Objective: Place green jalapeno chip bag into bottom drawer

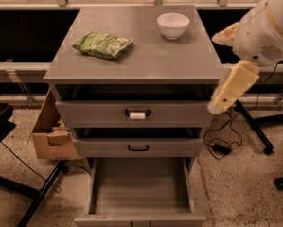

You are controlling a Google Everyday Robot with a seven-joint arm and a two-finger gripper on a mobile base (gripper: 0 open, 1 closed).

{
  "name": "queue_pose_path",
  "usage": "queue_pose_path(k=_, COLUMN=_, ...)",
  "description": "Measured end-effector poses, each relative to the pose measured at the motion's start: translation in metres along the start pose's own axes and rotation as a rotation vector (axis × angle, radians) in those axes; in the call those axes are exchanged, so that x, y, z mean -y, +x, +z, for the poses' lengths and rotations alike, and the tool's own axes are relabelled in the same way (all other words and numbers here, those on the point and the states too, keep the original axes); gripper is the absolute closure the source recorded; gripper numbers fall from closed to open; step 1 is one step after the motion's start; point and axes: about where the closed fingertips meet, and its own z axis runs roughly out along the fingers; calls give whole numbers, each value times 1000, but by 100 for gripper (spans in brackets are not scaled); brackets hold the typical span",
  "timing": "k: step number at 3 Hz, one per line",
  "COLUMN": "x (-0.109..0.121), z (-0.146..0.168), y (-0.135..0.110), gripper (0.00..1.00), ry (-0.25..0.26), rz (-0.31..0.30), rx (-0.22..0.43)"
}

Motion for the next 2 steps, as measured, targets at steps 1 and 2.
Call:
queue_pose_path(k=1, x=31, z=28, y=-60, gripper=0, ry=32, rz=-27, rx=245)
queue_pose_path(k=2, x=54, z=38, y=-125, gripper=0, ry=72, rz=-18, rx=437)
